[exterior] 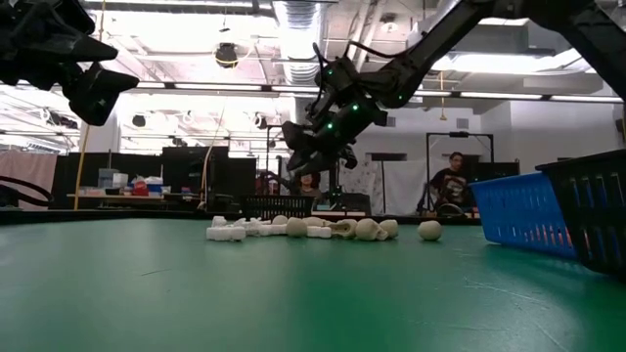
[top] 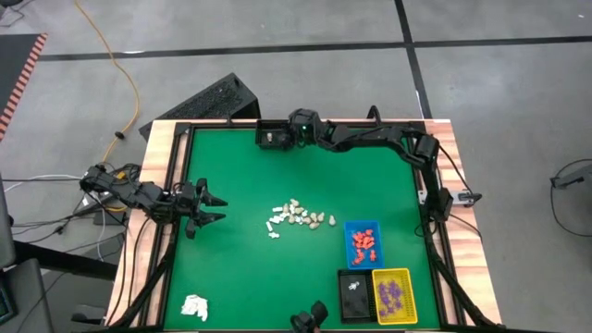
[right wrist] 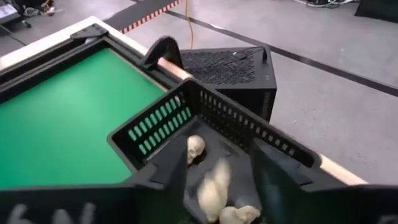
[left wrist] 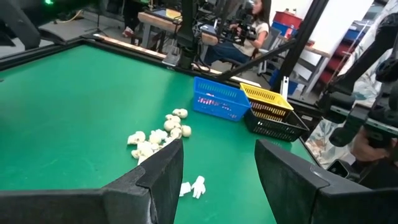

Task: Sort Halloween decoration
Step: Put the gray skull toy into the top black bin

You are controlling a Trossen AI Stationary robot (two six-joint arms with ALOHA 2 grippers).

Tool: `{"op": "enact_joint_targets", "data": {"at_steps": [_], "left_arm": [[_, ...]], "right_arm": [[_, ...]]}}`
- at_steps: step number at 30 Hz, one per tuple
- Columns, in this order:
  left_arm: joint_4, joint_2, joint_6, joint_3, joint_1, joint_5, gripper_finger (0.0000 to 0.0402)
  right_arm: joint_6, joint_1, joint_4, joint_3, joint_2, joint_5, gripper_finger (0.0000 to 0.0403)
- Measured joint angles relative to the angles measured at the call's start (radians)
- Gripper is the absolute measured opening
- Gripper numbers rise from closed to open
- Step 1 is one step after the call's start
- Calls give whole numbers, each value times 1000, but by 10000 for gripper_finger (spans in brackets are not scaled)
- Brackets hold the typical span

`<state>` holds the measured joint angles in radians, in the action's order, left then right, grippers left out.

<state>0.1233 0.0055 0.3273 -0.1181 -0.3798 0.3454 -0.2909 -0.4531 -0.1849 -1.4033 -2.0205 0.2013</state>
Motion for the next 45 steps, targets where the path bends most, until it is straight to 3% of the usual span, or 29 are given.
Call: {"op": "enact_joint_targets", "data": {"at_steps": [5,10,14,17,20,23,29,34,45], "left_arm": [[0,0,7,0,0,0,189],[0,0,11,0,0,0,189],[0,0,14,0,0,-9,189],[0,0,14,0,0,-20,189],[1,0,10,0,0,-21,189],[2,0,-4,0,0,-19,189],[2,0,-8,0,0,-18,189],[12,0,17,0,0,-19,189],[41,0,34,0,0,-13,189]], "right_arm": [[0,4,-3,0,0,-9,203],[1,8,38,0,32,-190,193],[49,41,224,-2,114,-339,185],[118,92,451,0,173,-380,182],[146,164,614,0,206,-357,181],[197,252,666,0,200,-301,181],[293,378,612,1,101,-89,180],[290,396,534,1,21,-66,180],[232,391,603,1,4,-68,180]]}}
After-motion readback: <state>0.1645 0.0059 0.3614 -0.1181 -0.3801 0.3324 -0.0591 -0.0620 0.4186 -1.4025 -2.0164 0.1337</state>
